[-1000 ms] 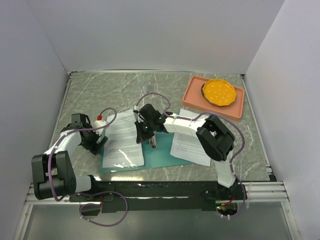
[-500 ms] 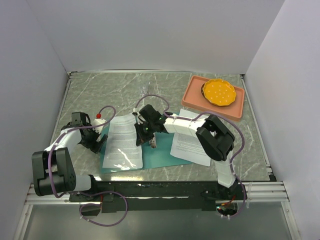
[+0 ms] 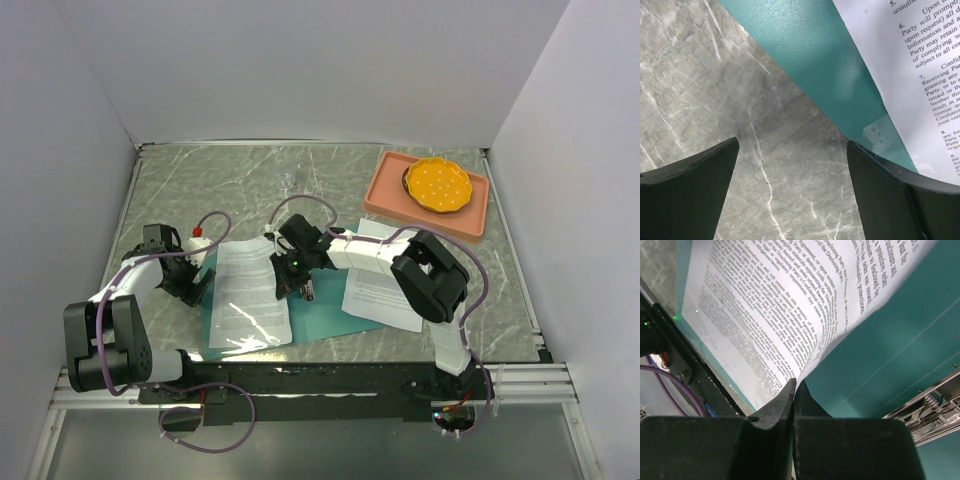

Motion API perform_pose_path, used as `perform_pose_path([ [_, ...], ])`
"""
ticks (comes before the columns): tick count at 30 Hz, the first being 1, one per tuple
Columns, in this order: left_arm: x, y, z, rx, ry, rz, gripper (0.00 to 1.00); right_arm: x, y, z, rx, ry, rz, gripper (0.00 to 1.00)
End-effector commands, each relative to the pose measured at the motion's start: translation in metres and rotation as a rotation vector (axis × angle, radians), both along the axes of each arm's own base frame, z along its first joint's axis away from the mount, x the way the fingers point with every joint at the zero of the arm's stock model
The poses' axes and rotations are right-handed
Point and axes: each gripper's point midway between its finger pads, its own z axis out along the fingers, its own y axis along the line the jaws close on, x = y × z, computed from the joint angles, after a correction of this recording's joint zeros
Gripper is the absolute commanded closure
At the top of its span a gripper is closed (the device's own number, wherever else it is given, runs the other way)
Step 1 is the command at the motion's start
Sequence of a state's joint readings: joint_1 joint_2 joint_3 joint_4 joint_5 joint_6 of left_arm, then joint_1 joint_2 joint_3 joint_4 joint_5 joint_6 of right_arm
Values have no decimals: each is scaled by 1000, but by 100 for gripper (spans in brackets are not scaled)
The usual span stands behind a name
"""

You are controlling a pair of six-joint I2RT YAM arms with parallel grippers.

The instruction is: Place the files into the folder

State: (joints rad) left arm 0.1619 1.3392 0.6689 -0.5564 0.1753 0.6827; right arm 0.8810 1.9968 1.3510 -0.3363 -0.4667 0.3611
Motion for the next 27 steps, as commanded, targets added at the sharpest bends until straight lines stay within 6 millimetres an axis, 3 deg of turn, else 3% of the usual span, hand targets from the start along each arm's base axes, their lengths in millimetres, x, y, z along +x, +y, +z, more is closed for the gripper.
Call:
perform_pose_path([
  [1, 8, 1, 0, 9, -17, 10, 3, 6, 16, 20, 60, -18, 18, 100],
  [11, 9, 0, -1, 11, -13, 13, 3, 25, 38, 34, 97, -35, 7, 100],
  [27, 12, 2, 0, 20, -22, 9, 2, 11, 34, 29, 90, 3, -37, 100],
])
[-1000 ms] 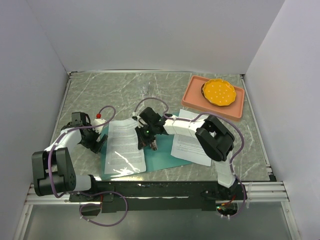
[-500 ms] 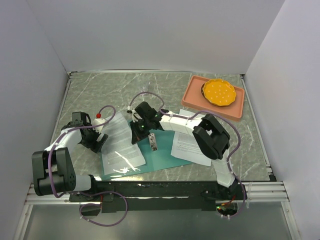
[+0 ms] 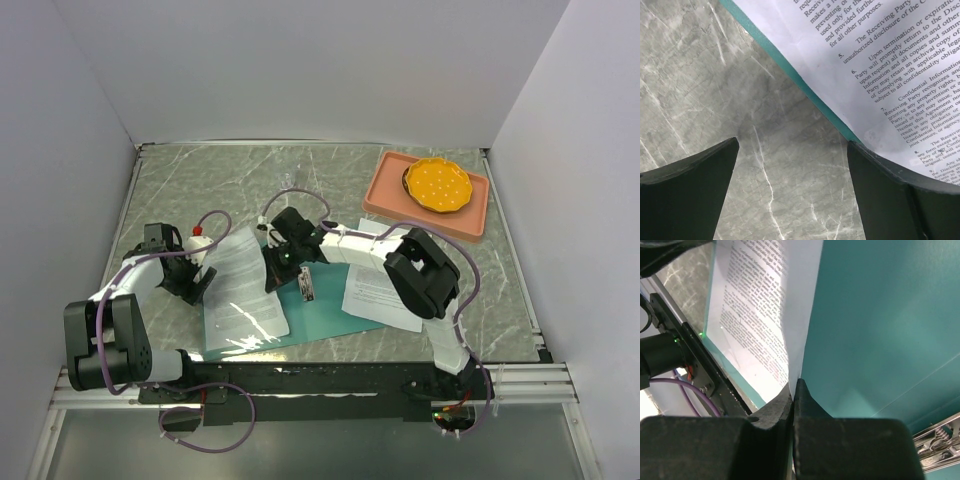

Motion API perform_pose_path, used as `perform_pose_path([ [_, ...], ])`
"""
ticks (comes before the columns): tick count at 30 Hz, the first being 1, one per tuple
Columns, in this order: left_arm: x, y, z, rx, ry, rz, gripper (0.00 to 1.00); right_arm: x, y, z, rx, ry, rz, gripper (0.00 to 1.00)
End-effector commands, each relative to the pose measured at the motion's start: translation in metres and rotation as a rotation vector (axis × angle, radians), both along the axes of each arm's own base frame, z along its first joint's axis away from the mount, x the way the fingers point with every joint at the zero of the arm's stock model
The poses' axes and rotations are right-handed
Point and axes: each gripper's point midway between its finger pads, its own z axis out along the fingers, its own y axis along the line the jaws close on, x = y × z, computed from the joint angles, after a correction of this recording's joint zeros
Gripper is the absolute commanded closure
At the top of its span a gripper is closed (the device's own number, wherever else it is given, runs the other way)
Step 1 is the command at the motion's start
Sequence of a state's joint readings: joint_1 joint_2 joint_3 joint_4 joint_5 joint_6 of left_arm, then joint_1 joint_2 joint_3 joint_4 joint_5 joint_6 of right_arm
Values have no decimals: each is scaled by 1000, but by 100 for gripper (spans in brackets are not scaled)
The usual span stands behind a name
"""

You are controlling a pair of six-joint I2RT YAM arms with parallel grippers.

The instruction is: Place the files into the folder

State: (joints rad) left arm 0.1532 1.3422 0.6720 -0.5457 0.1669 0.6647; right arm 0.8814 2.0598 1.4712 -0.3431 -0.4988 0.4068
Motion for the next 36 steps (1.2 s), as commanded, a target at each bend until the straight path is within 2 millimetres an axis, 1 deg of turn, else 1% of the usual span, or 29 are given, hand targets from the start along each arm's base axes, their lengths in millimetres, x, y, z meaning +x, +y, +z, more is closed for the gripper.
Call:
perform_pose_path([
  [1, 9, 3, 0, 17, -16, 0, 2, -4, 6, 12, 29, -14, -26, 100],
  [3, 8, 3, 0, 14, -15, 0, 2, -5, 5, 13, 31, -12, -40, 100],
  [4, 9, 3, 0, 16, -17, 0, 2, -7, 3, 9, 27, -9, -40, 100],
  [6, 8, 3, -1, 18, -16, -1, 2, -8, 0, 8, 22, -4, -46, 100],
  [15, 10, 4, 2, 21, -26, 3, 2, -8, 2, 2, 24, -2, -43, 100],
  [17, 10, 4, 2, 23, -24, 4, 2, -8, -1, -1, 5, -1, -33, 100],
  [20, 10, 5, 2, 29, -26, 3, 2, -3, -2, 5, -3, -39, -12, 100],
  [24, 11, 5, 2, 27, -29, 8, 2, 8, -13, 16, -14, -58, -7, 100],
  [25, 11, 5, 2, 25, -30, 11, 2, 9, -13, 21, -7, -67, -3, 100],
  [27, 12, 3, 3, 17, -33, 11, 2, 10, -15, 24, -5, -70, 2, 100],
  [30, 12, 2, 2, 12, -29, 16, 2, 8, -12, 26, 4, -62, 14, 100],
  [31, 11, 3, 2, 15, -26, 17, 2, 6, -12, 21, -3, -53, 20, 100],
  [36, 10, 5, 3, 25, -26, 16, 2, 6, -6, 23, 13, -52, 42, 100],
])
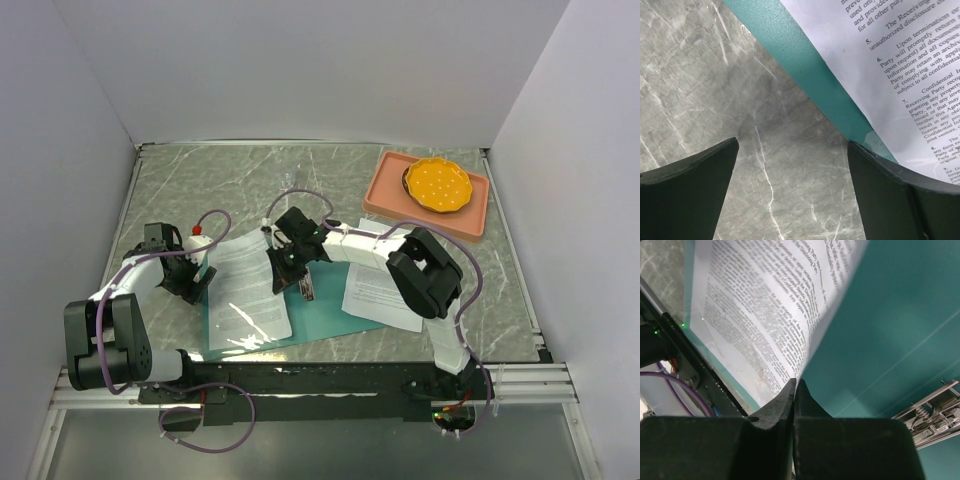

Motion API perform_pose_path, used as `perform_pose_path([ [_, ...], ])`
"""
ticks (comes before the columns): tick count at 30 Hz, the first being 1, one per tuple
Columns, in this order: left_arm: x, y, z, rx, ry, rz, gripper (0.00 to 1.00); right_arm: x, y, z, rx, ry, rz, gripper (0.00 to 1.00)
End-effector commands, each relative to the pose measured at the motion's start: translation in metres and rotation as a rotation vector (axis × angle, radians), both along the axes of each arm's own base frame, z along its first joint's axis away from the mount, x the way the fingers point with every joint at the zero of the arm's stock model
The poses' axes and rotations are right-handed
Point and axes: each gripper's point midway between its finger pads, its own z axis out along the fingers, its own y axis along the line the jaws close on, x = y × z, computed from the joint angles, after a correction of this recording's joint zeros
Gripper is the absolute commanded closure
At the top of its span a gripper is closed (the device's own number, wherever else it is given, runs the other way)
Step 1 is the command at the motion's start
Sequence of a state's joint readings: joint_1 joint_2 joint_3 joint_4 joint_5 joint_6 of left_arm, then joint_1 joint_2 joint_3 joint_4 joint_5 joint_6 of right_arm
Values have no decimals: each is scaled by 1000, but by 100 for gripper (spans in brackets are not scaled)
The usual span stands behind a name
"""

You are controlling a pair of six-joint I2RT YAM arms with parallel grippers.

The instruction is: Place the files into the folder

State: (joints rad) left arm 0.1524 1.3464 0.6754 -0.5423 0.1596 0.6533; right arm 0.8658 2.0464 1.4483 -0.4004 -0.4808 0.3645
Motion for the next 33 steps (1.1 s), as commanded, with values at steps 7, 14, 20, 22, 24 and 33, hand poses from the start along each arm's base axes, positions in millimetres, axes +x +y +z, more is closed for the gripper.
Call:
perform_pose_path([
  [7, 10, 3, 2, 19, -21, 6, 2, -3, 20, 33, 88, -32, 60, 100],
  [14, 9, 4, 3, 22, -23, 5, 1, -19, 30, 24, 102, -4, 53, 100],
  [20, 8, 4, 5, 27, -24, 0, 1, -20, 33, 19, 112, 5, 24, 100],
  [22, 10, 4, 8, 26, -35, -2, 1, -20, 33, 17, 103, 6, 22, 100],
  [24, 11, 3, 14, 21, -44, -3, 2, -20, 33, 17, 103, 4, 16, 100],
  [33, 11, 18, 38, 55, -84, -9, 4, -12, 29, 7, 66, -10, -7, 100],
])
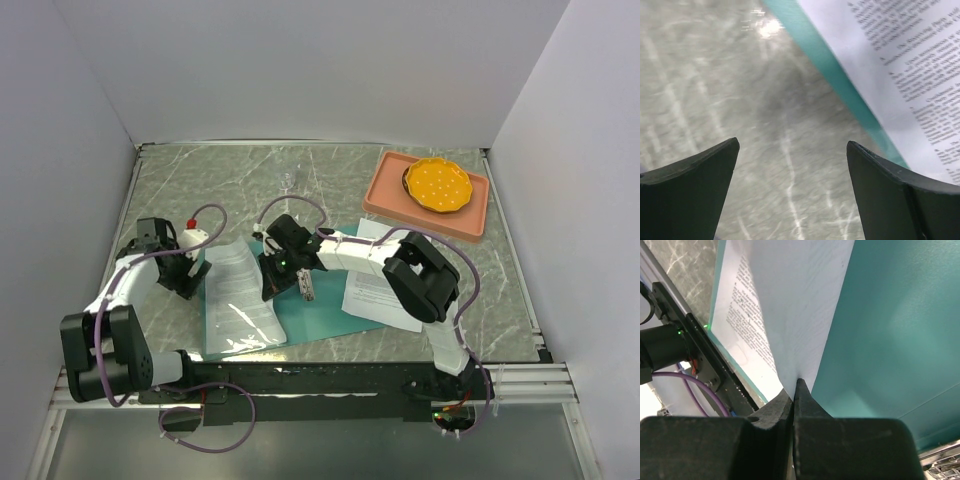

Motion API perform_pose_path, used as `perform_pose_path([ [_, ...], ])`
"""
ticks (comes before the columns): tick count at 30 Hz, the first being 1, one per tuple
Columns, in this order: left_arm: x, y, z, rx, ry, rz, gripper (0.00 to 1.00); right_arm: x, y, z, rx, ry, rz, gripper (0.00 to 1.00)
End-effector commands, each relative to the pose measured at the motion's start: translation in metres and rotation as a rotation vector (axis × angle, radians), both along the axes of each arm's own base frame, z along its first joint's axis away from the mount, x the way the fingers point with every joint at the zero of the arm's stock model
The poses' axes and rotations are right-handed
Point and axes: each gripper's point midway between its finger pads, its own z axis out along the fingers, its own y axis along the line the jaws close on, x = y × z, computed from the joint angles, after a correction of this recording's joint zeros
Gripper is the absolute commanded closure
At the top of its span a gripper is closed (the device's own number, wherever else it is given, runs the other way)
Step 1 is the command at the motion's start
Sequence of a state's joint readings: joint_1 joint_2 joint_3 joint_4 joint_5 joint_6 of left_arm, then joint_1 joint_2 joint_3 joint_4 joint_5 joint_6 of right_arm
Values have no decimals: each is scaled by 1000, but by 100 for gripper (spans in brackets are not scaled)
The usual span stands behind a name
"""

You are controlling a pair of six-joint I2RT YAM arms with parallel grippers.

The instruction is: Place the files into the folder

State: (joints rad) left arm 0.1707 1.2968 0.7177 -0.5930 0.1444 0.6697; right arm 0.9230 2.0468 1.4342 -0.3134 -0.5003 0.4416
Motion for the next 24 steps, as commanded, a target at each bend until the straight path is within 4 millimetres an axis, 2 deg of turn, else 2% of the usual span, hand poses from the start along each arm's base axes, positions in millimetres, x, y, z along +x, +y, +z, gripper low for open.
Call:
perform_pose_path([
  [1, 2, 11, 14, 30, -32, -17, 4, 10, 4, 1, 3, -31, -18, 100],
  [7, -16, 6, -10, 9, 26, -29, 4, 15, 11, 6, 16, -38, -16, 100],
  [10, -20, 5, -15, 7, 37, -26, 4, 17, 14, 6, 23, -33, -19, 100],
  [17, -20, 5, -15, 6, 37, -25, 4, 17, 18, 5, 25, -27, -18, 100],
  [24, -14, 5, -11, -1, 25, -22, 4, 11, 10, 1, 25, -10, -35, 100],
])
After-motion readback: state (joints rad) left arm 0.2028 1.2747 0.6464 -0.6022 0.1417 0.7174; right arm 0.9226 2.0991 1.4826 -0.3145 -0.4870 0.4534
